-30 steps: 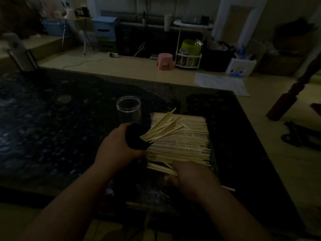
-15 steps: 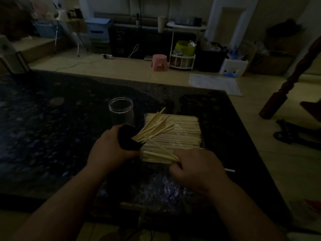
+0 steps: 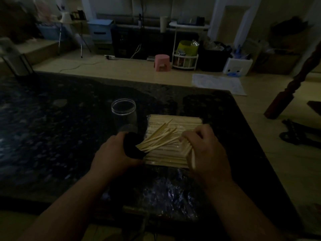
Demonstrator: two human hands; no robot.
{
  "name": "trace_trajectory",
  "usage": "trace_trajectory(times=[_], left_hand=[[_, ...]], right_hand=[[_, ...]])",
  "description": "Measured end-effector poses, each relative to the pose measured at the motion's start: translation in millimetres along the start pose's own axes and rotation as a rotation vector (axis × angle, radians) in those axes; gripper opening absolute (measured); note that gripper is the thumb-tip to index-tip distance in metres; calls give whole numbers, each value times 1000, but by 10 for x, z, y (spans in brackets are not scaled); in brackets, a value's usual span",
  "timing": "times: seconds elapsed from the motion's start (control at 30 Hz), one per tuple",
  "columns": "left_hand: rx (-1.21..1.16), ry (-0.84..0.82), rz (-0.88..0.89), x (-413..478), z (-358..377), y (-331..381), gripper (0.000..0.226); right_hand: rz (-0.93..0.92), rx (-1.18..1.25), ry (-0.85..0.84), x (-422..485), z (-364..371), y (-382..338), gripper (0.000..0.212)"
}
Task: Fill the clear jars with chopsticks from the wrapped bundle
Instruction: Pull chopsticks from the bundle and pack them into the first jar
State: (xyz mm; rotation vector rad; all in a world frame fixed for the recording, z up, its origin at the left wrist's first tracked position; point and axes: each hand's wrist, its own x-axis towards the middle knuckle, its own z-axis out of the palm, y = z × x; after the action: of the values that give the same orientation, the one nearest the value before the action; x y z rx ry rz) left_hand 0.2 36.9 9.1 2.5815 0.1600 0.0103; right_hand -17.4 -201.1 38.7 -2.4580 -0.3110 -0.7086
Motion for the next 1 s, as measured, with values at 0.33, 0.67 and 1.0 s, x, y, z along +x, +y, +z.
trace_trajectory(times=[0.33, 0.67, 1.0], left_hand=[[72, -36, 6, 19, 31, -1, 97], [83, -27, 53, -11, 53, 13, 93], [52, -9, 126, -32, 90, 32, 77]], right_hand=[[25, 530, 176, -16, 147, -141, 13], [433, 823, 7, -30, 277, -140, 18], [478, 723, -59, -30, 368, -93, 29]])
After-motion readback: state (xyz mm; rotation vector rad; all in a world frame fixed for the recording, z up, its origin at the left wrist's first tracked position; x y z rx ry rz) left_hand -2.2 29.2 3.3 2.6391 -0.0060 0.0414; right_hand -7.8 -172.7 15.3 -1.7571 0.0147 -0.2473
